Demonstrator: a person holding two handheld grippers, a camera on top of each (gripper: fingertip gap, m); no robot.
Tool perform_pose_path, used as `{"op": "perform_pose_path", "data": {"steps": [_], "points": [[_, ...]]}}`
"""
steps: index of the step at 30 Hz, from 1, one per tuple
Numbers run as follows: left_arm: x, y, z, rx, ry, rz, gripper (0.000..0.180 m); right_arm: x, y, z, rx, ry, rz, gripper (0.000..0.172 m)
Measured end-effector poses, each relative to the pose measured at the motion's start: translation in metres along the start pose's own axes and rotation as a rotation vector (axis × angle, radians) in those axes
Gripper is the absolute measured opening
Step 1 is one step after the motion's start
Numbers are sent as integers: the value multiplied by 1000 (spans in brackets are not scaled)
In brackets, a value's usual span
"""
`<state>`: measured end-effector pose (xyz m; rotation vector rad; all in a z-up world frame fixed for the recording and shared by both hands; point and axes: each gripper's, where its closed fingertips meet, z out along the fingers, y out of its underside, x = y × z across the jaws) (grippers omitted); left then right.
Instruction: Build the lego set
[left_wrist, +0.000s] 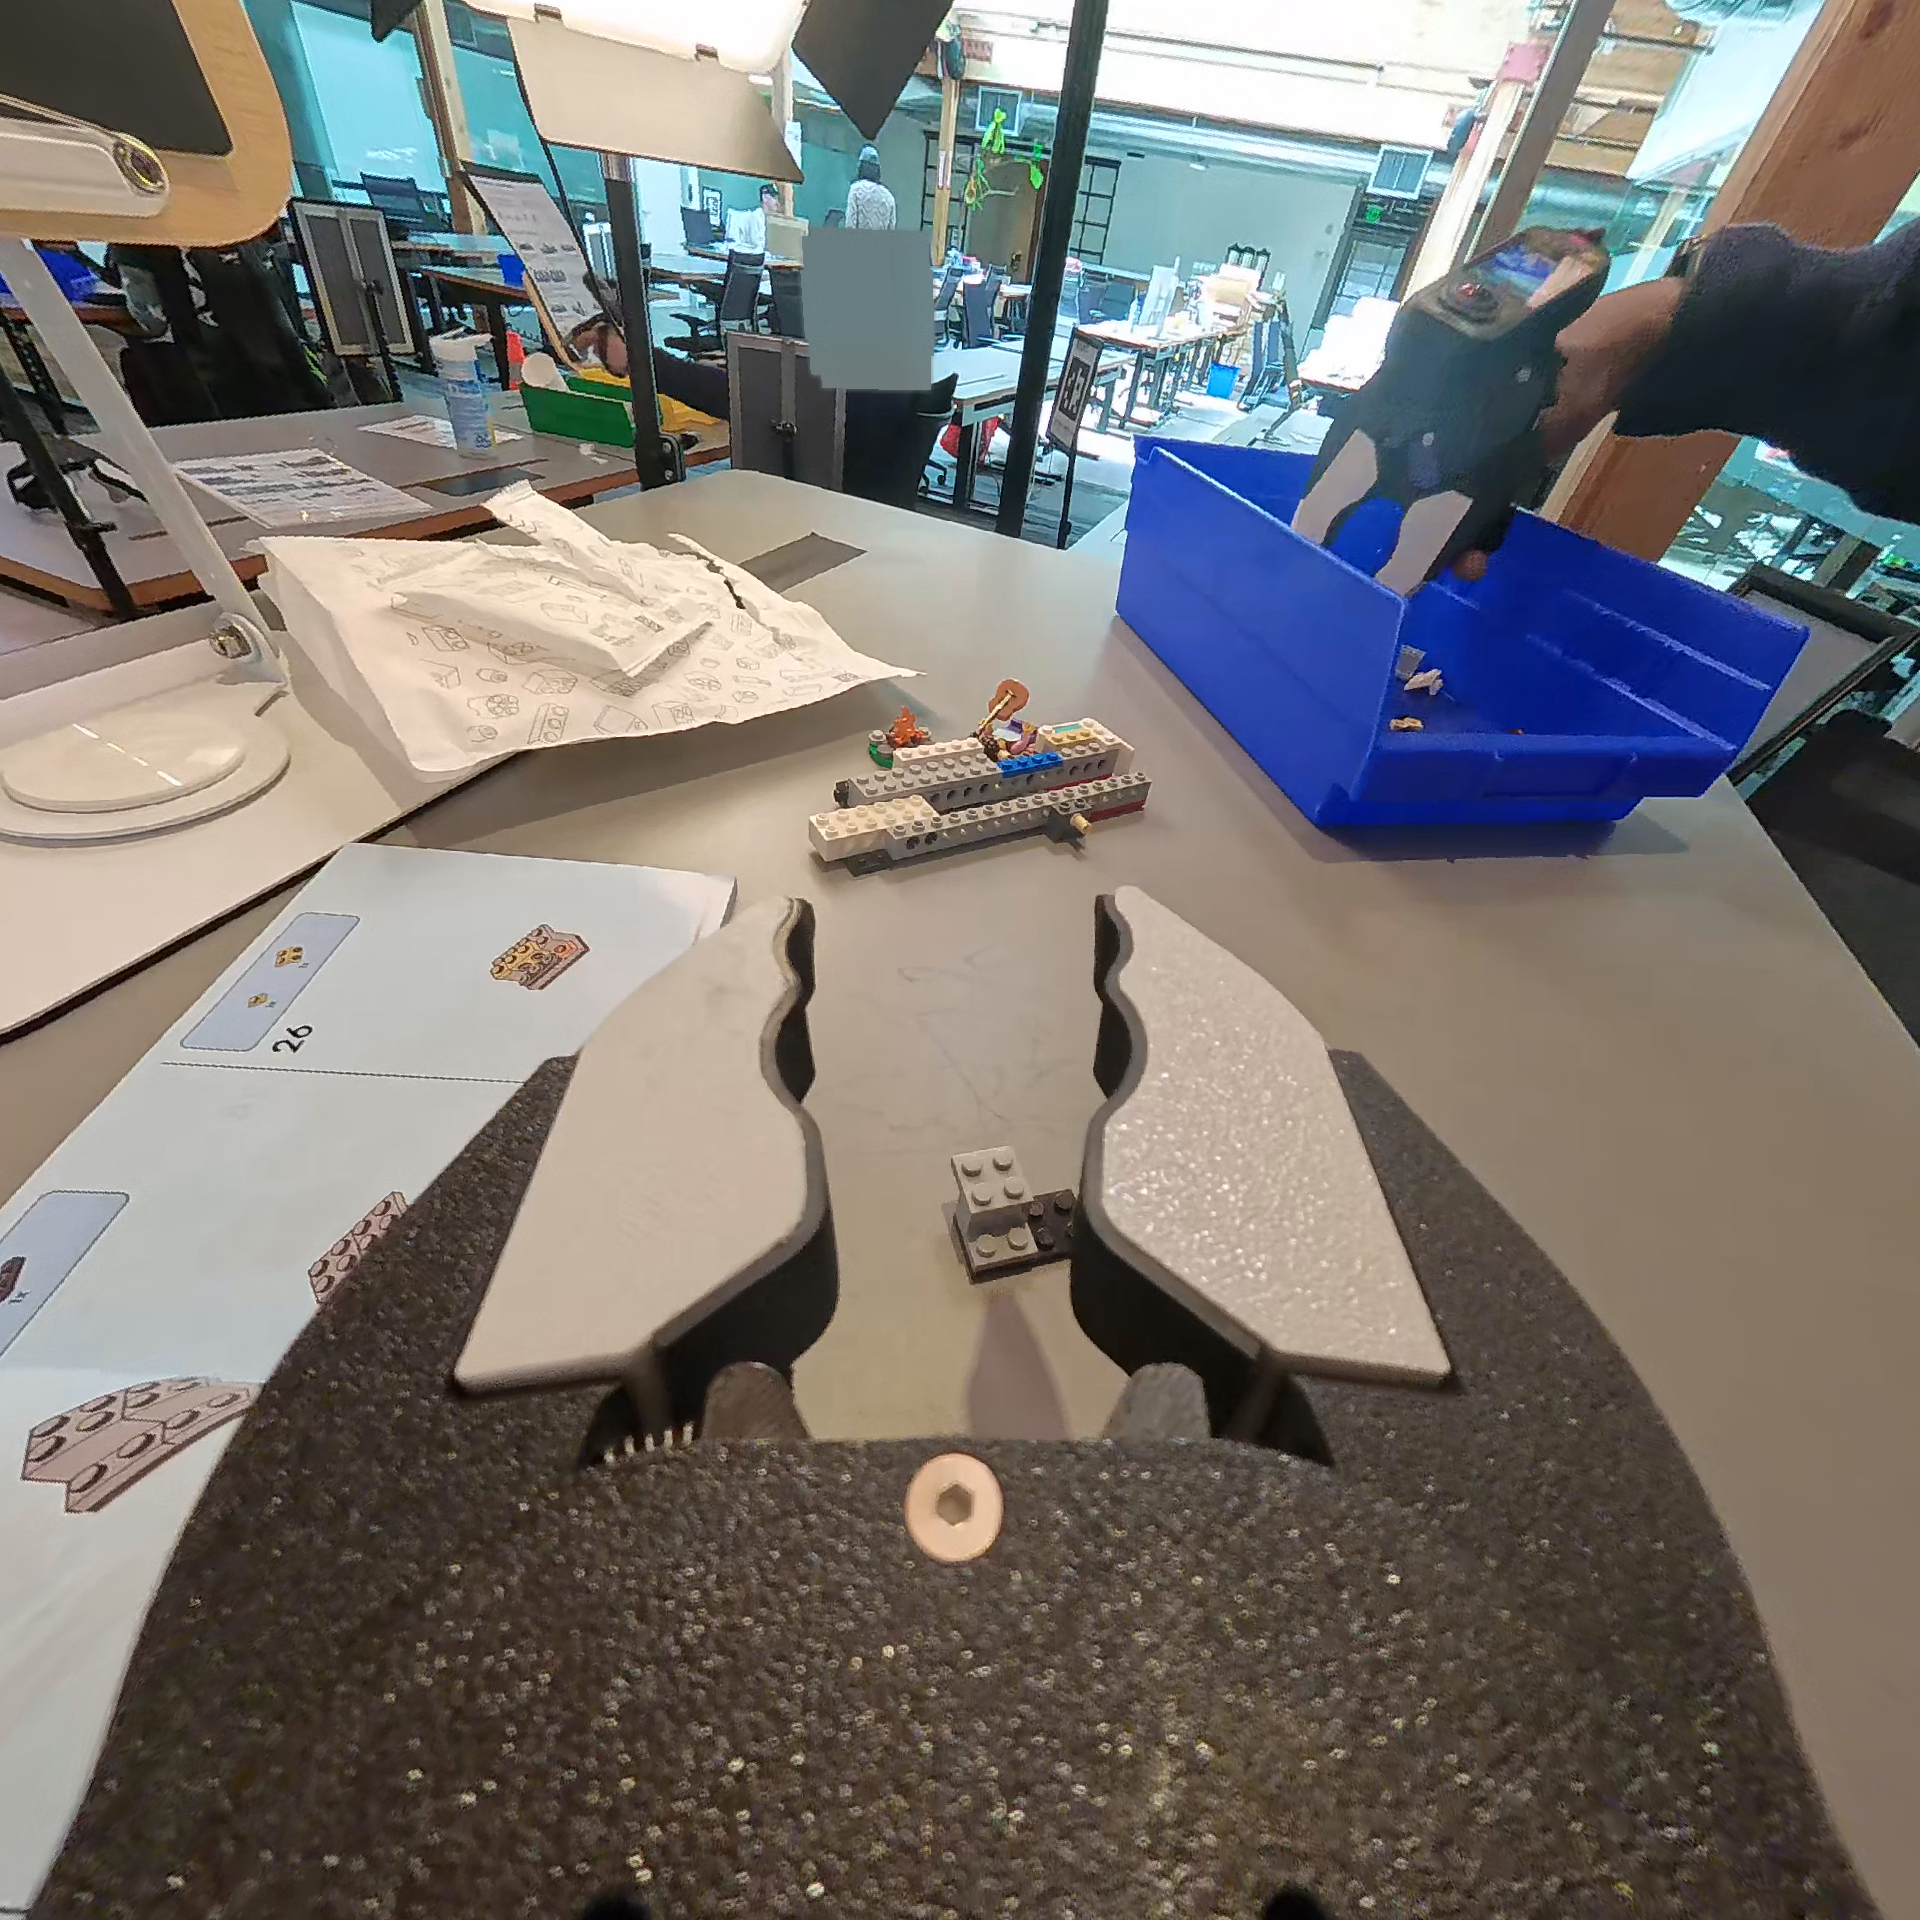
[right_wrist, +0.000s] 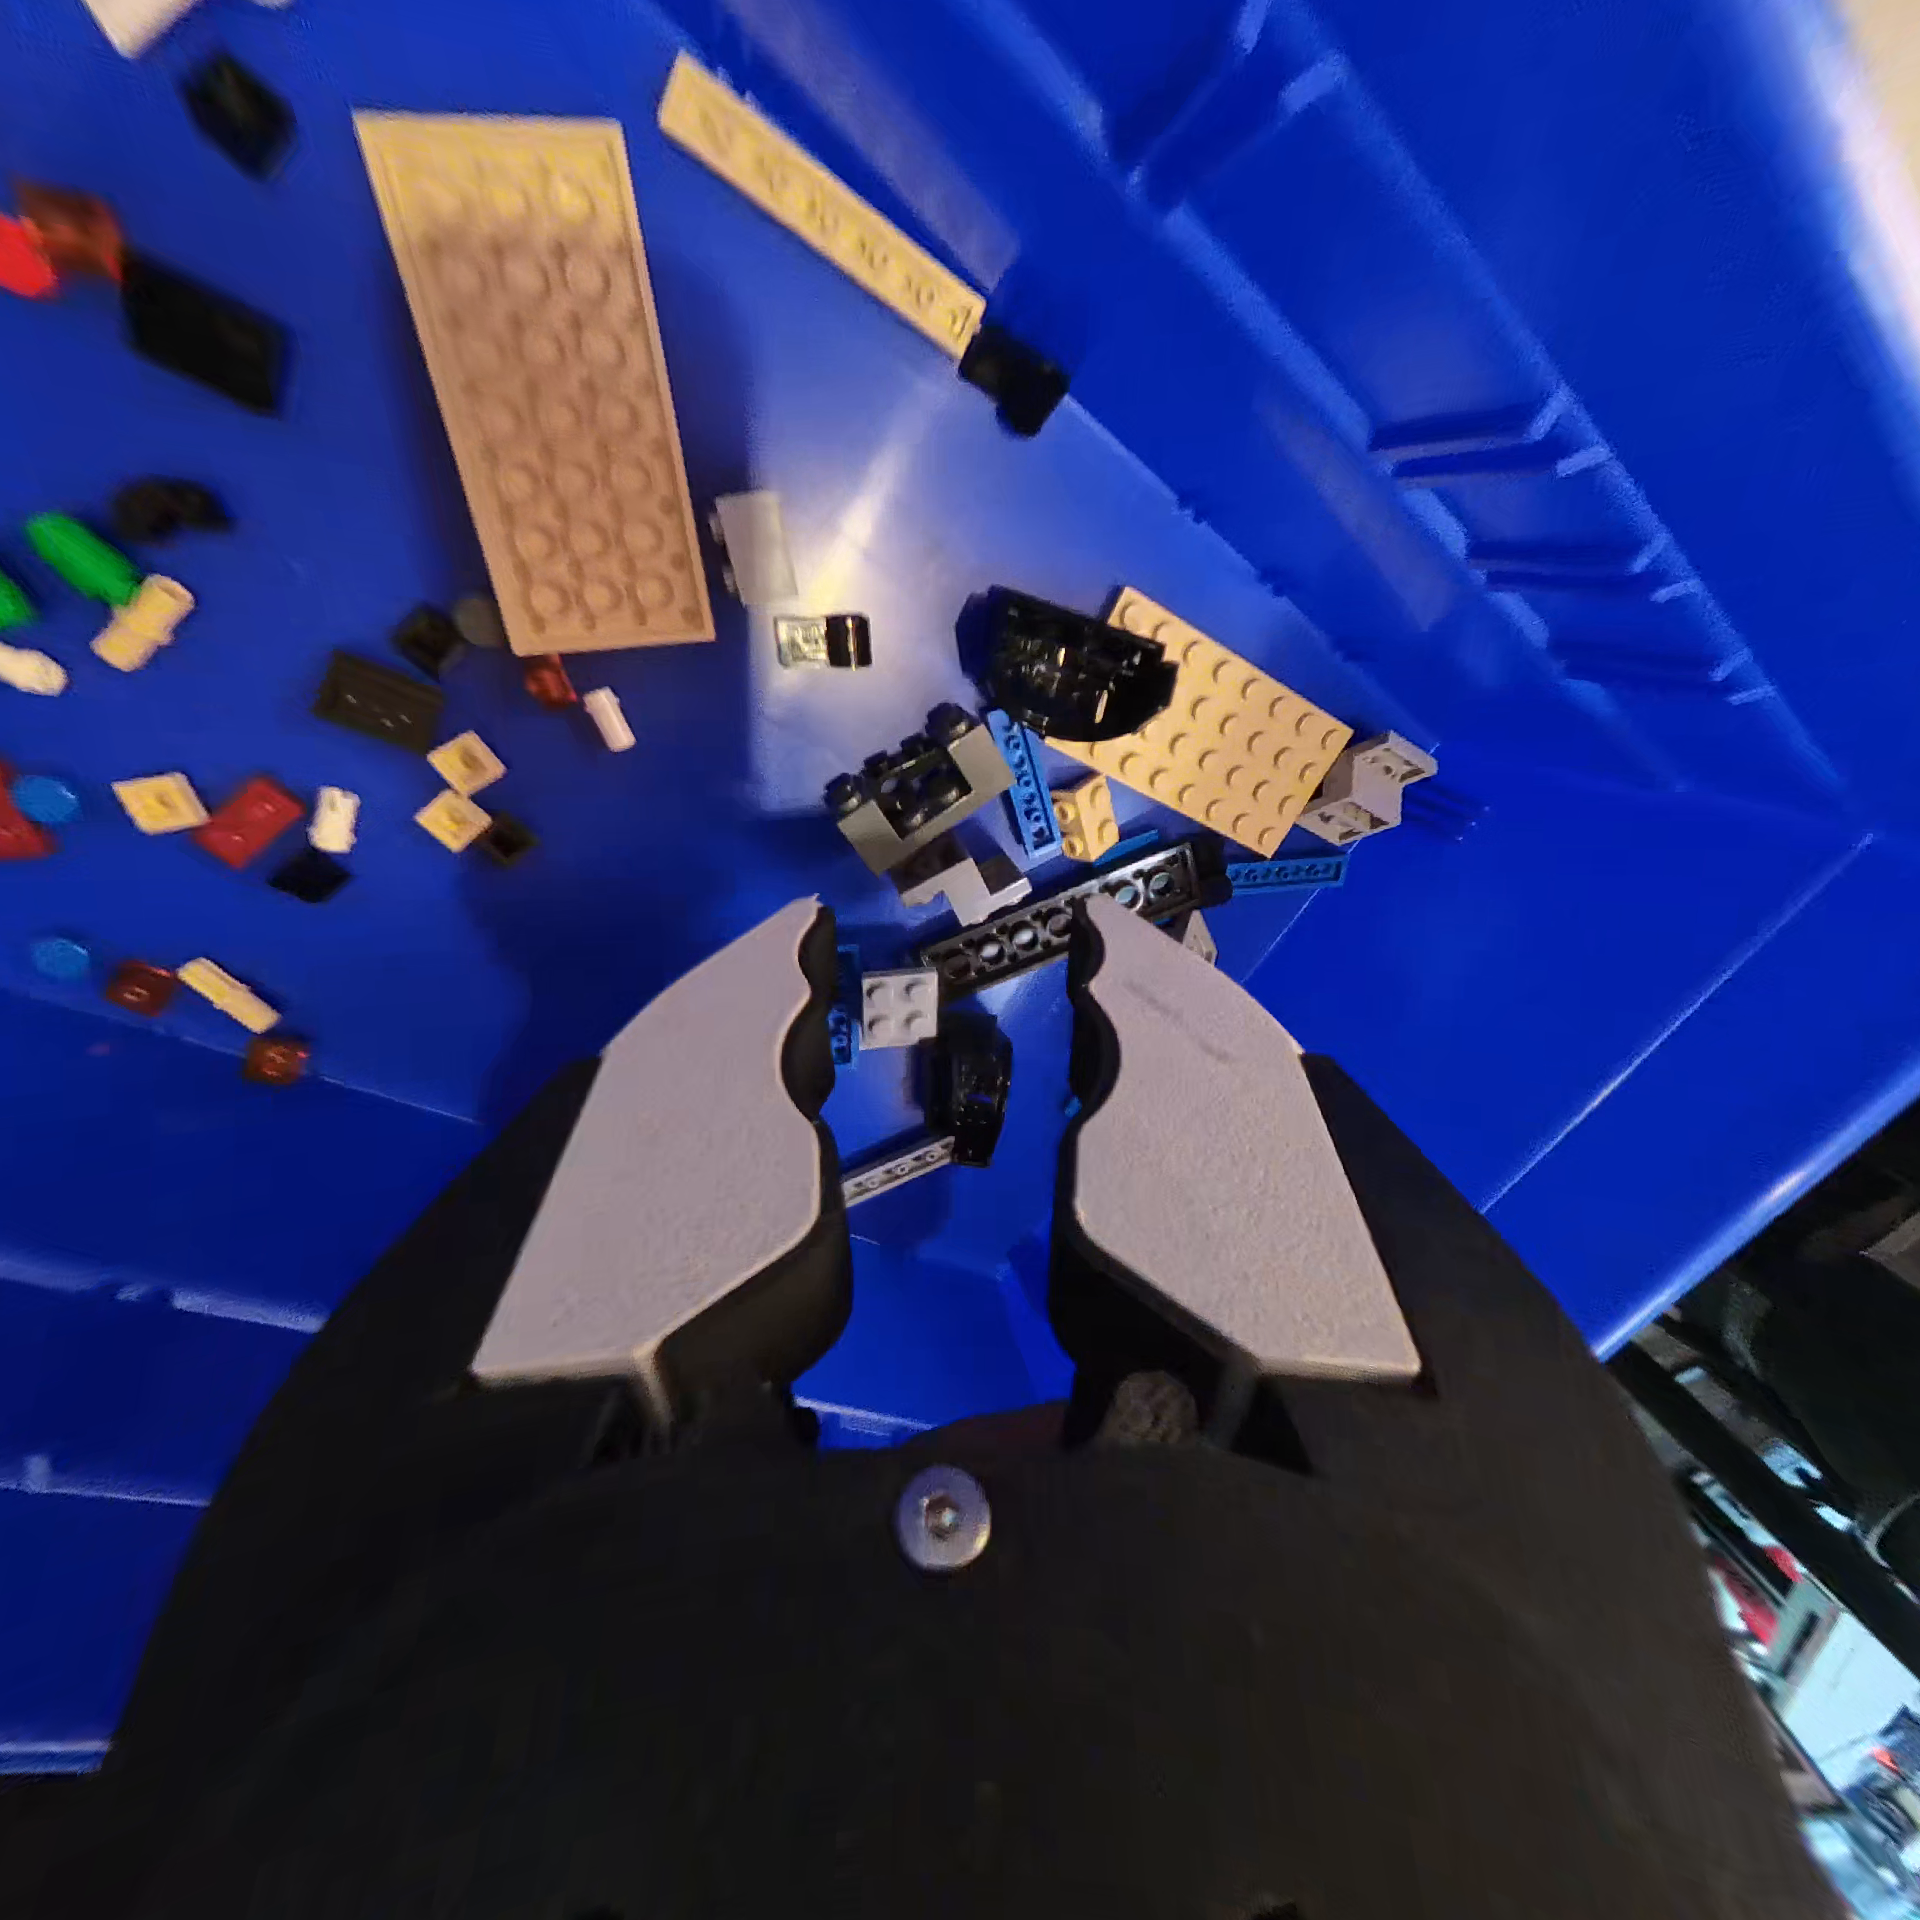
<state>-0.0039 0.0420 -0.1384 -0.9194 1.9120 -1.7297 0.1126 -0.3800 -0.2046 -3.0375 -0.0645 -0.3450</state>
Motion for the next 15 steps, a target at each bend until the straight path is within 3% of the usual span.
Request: {"op": "perform_pose_path", "data": {"steps": [8, 15], "points": [[2, 1, 1, -9, 25, -4, 52, 3, 10, 17, -41, -74, -2, 42], [3, 1, 1, -10, 30, -6, 52, 2, 9, 25, -12, -70, 21, 28]]}}
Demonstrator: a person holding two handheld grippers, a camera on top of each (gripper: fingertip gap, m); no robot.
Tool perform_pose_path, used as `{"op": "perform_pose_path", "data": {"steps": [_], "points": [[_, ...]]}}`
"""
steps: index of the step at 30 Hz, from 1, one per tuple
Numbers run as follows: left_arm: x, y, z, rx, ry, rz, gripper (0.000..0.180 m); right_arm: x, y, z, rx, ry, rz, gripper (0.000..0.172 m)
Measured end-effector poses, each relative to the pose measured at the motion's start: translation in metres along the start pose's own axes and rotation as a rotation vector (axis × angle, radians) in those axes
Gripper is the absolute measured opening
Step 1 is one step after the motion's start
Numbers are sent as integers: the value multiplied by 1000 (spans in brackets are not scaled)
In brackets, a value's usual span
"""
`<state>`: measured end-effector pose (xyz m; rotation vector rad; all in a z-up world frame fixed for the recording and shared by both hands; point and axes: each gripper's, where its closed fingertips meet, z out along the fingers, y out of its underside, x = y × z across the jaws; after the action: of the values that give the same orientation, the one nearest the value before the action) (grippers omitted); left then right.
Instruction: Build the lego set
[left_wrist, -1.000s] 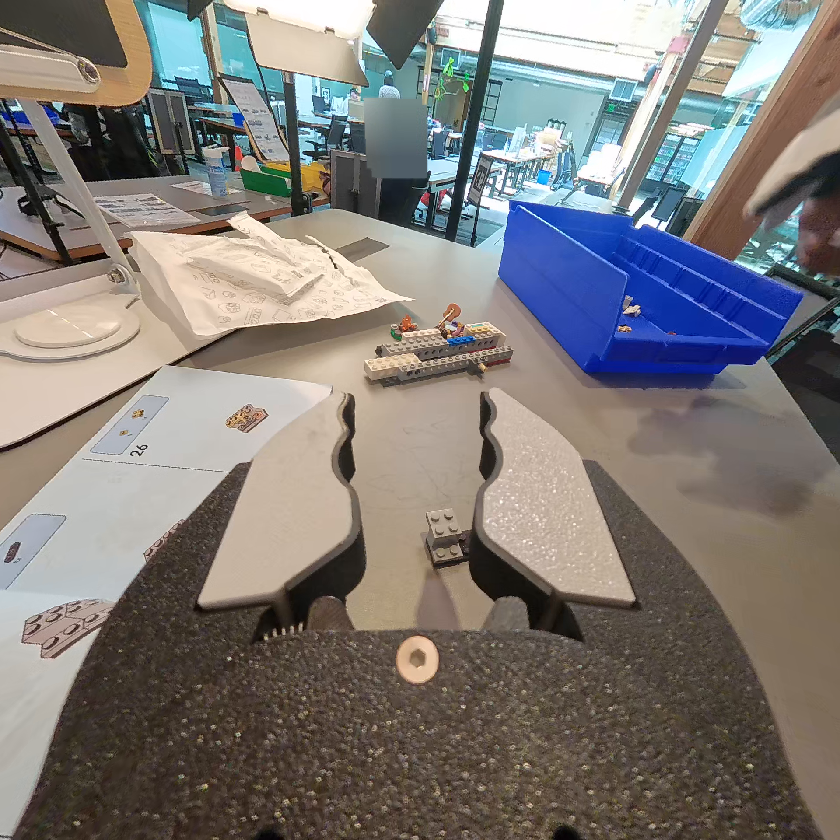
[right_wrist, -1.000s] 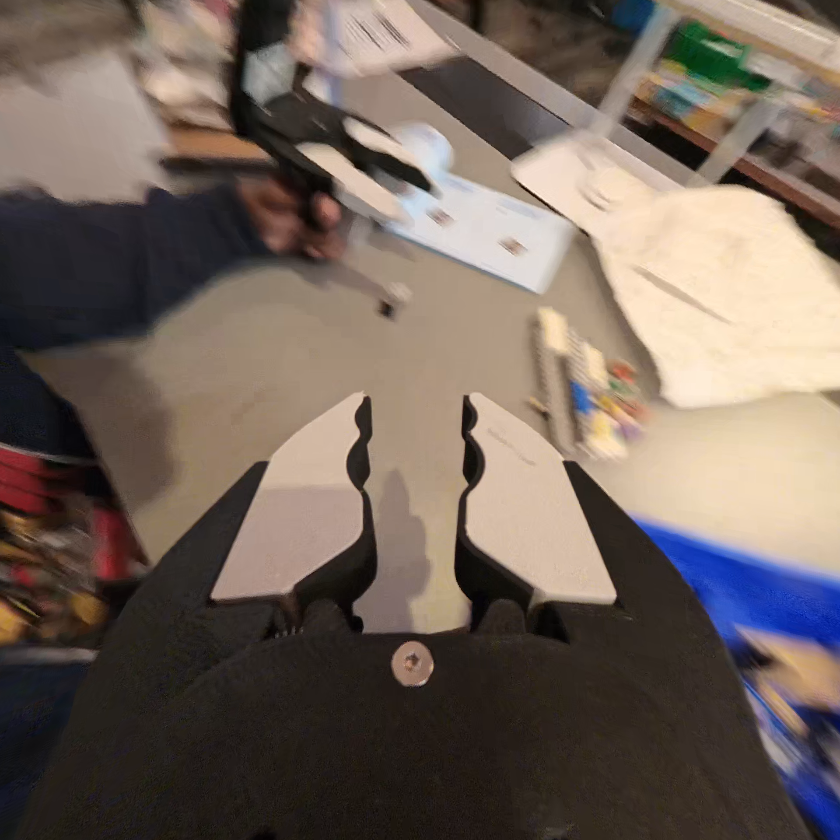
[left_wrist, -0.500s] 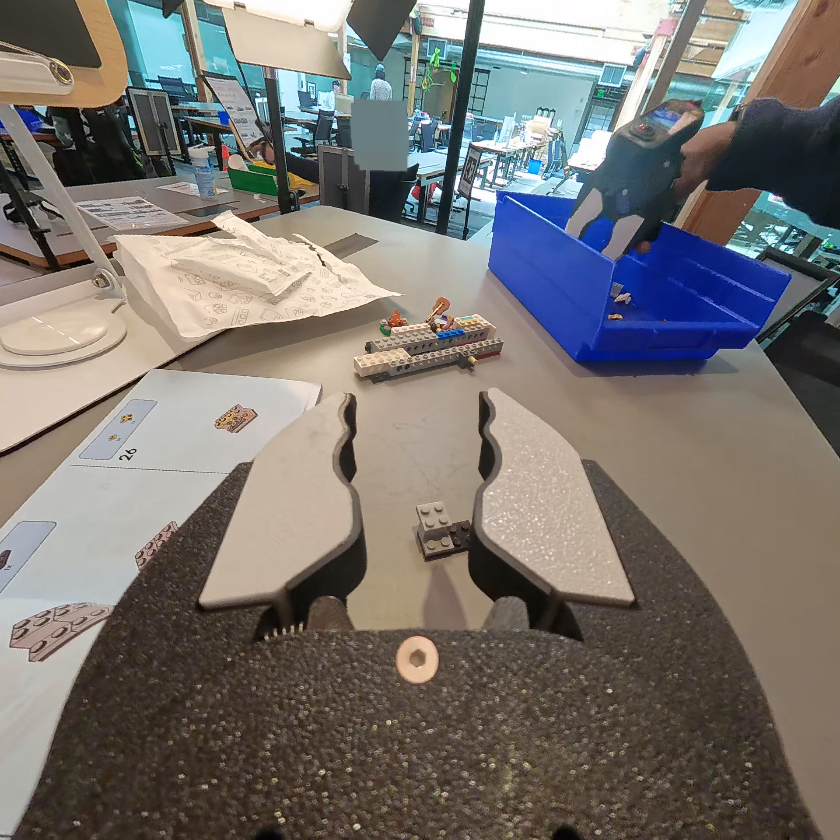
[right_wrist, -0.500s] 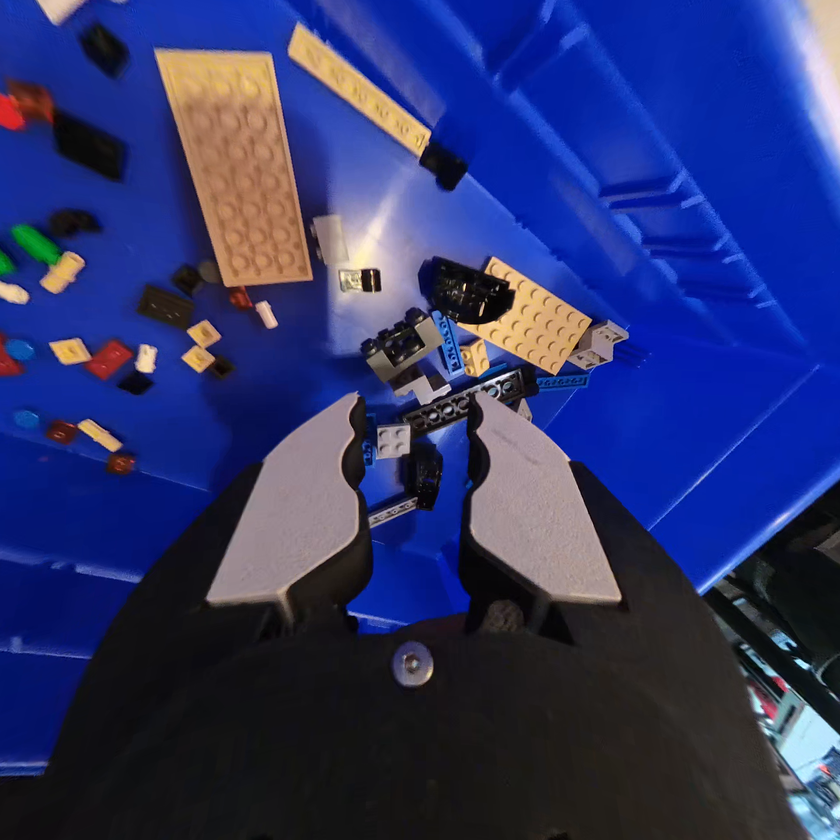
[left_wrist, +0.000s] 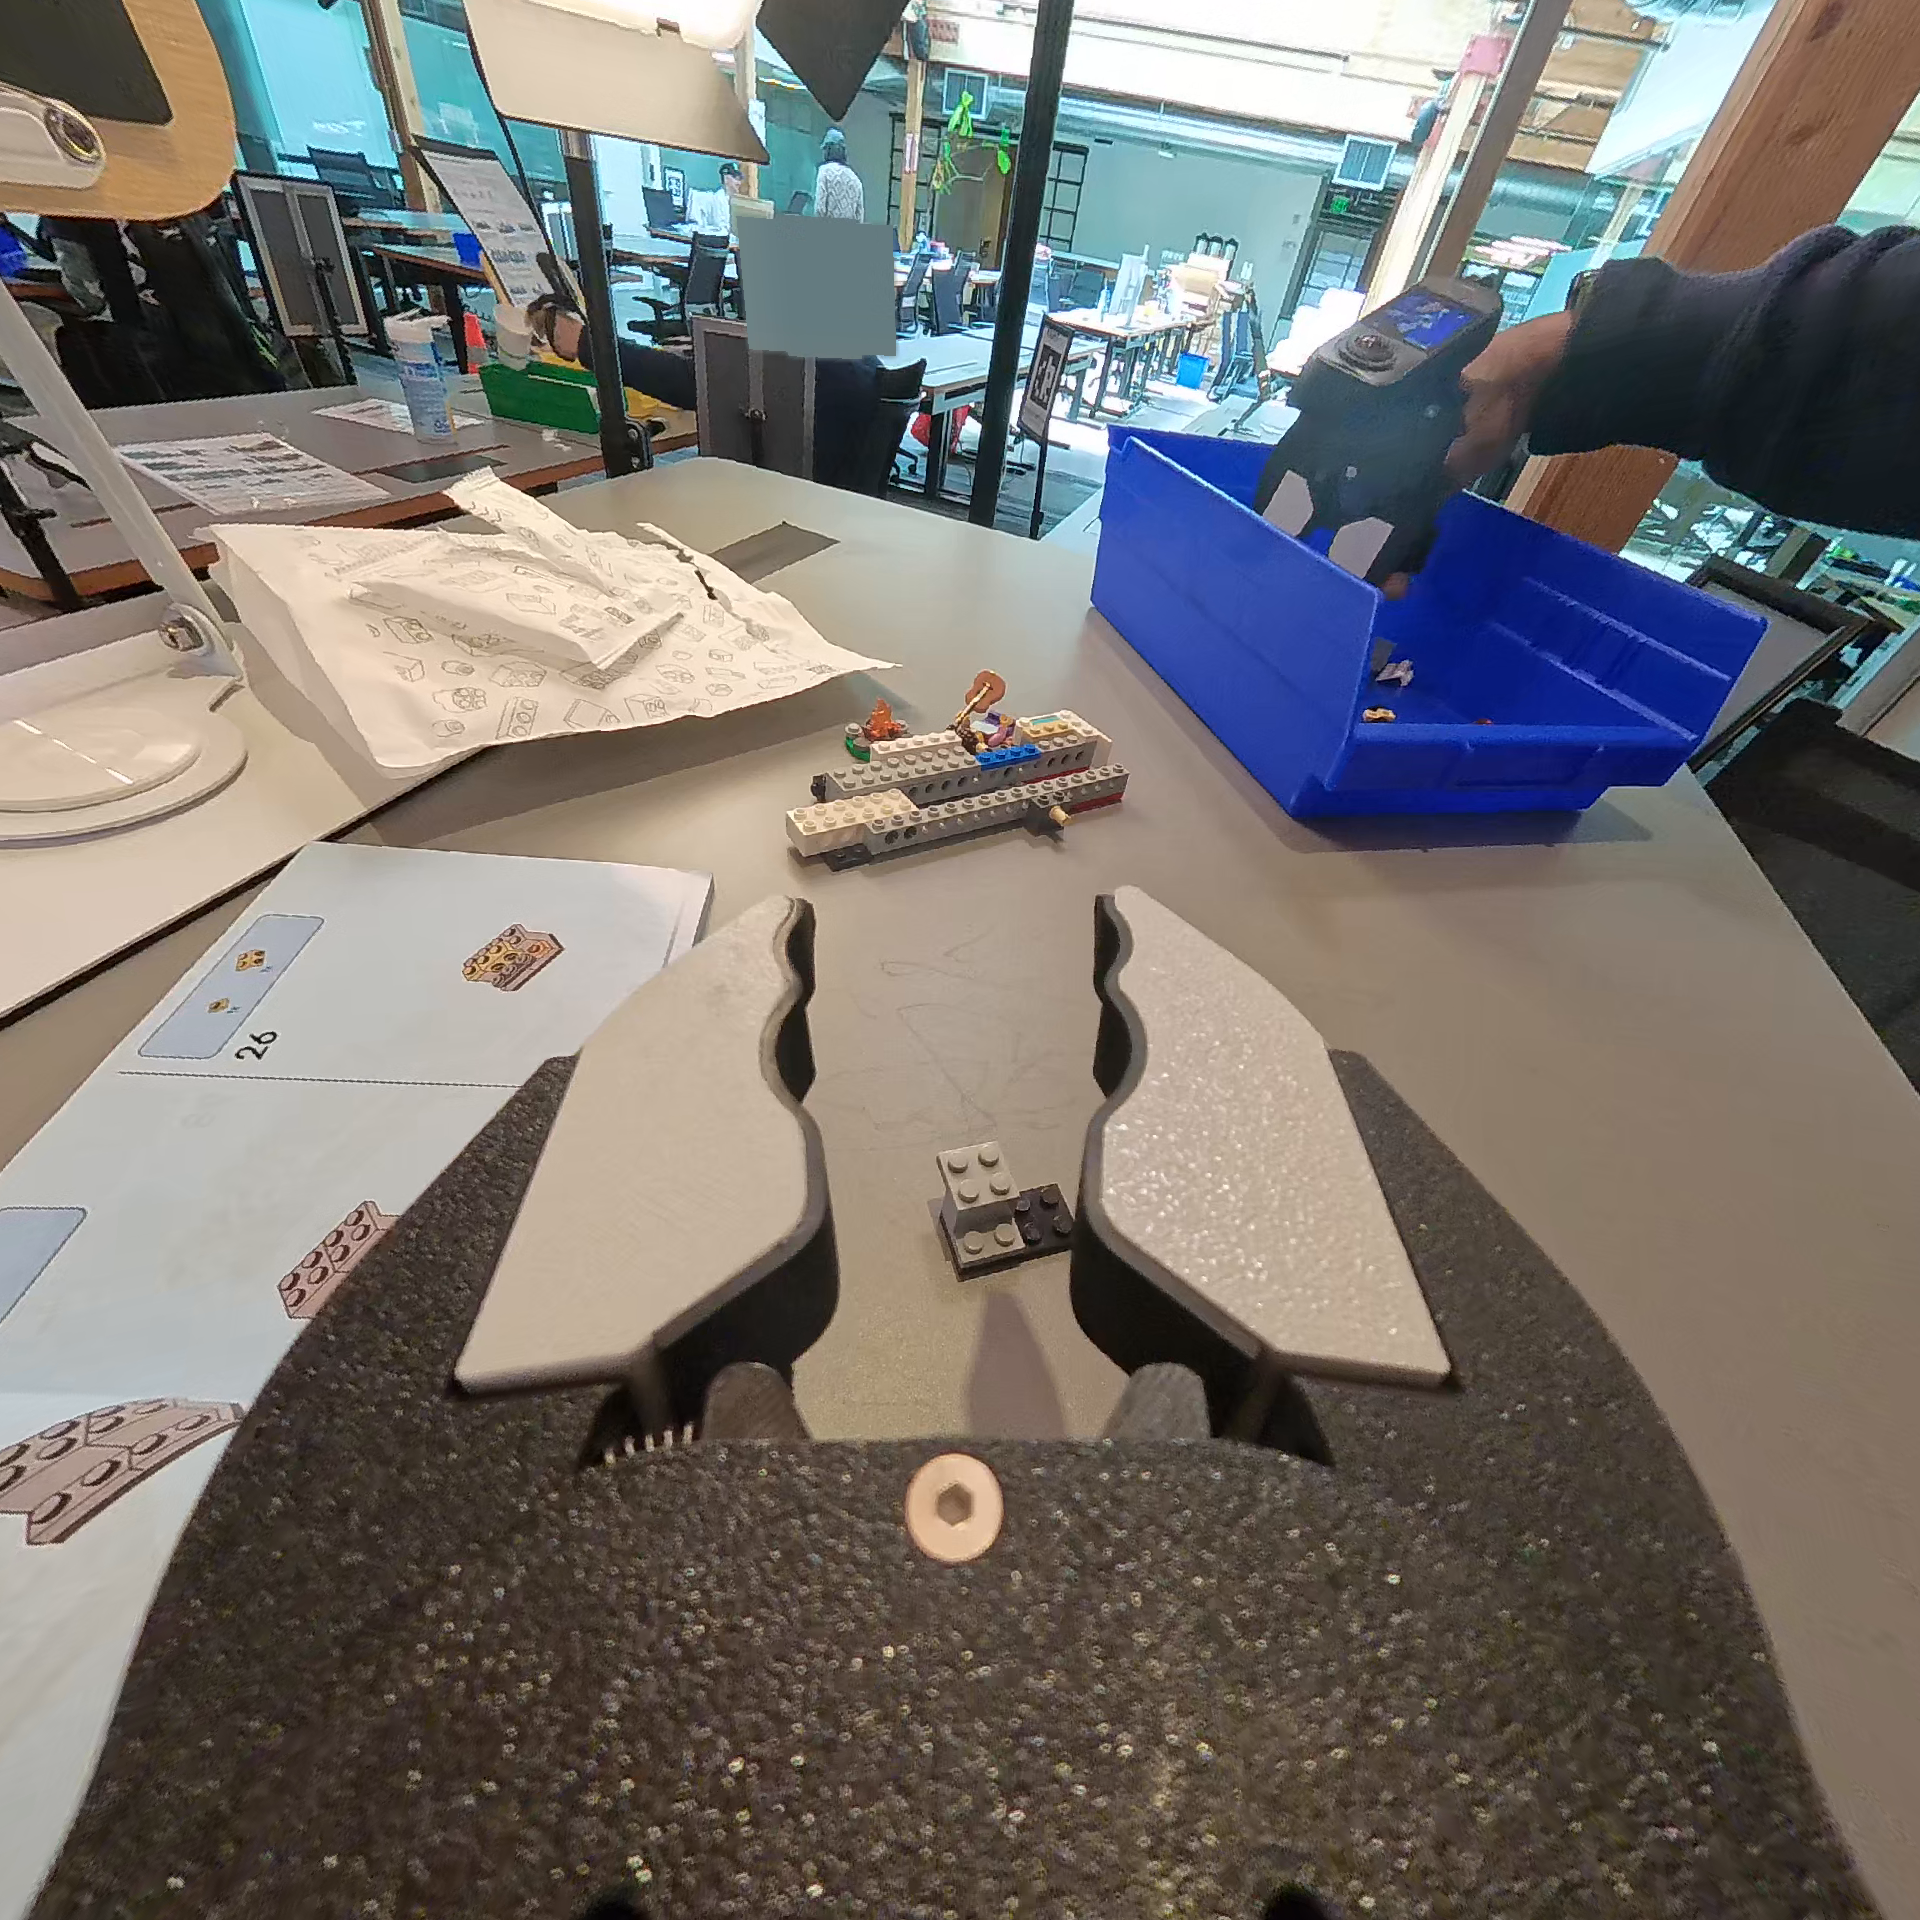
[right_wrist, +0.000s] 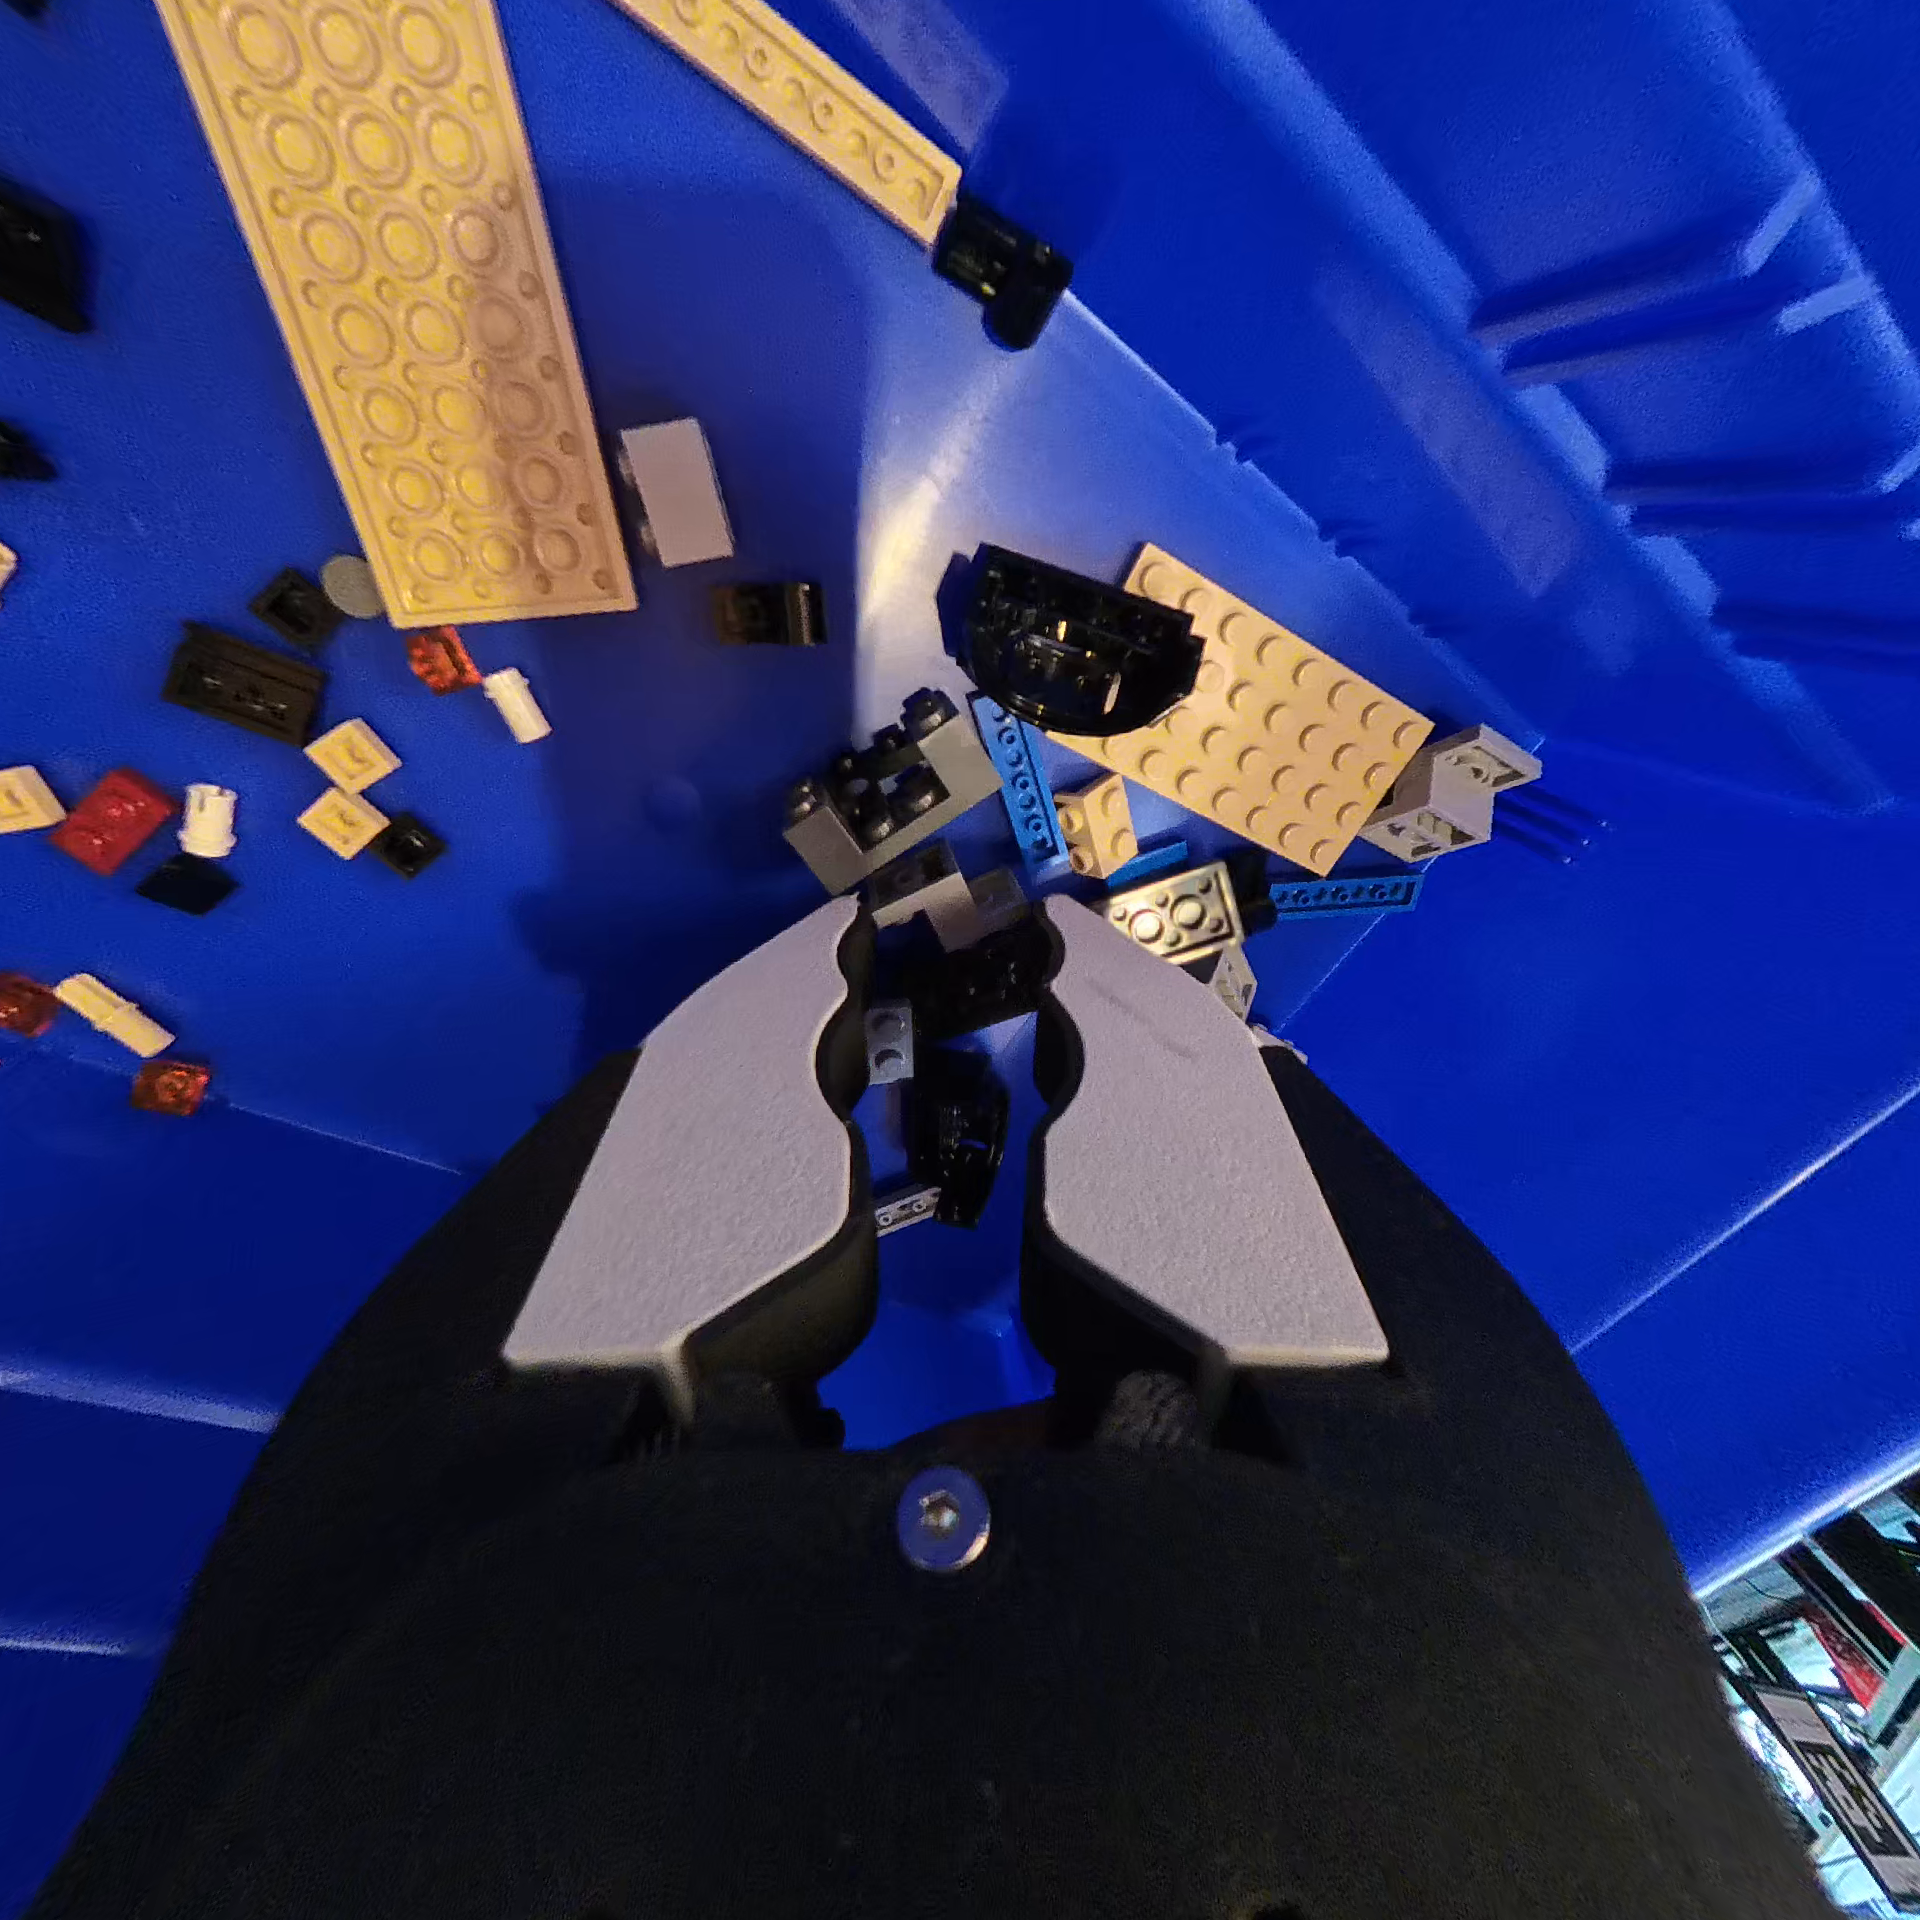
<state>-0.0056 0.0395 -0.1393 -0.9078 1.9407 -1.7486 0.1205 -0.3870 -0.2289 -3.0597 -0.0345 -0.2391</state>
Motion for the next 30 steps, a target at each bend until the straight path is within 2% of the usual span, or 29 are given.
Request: {"op": "perform_pose_path", "data": {"steps": [4, 7, 10, 13, 15, 17, 20, 24, 30], "points": [[0, -1, -1, 7, 0, -1, 52, 0, -1, -15, -8, 63, -5, 28], [-1, -3, -3, 26, 2, -11, 52, -4, -28, -57, 46, 161, -16, 28], [-5, -2, -8, 18, -2, -2, 52, -32, -96, -109, 151, 250, -61, 28], [-5, 0, -13, 6, 29, -7, 51, -77, -193, -135, 301, 284, -75, 28], [-4, 0, -16, 6, 49, -7, 51, -116, -258, -127, 406, 218, -91, 28], [-4, 2, -19, -6, 58, -2, 50, -140, -309, -104, 465, 177, -106, 28], [-5, 2, -23, -7, 55, 1, 50, -149, -357, -58, 477, 111, -63, 28], [-6, 0, -25, 15, 63, -16, 49, -143, -384, -19, 484, 54, 36, 28], [-4, 1, -24, 7, 75, -8, 48, -143, -393, -12, 541, 7, 97, 33]]}}
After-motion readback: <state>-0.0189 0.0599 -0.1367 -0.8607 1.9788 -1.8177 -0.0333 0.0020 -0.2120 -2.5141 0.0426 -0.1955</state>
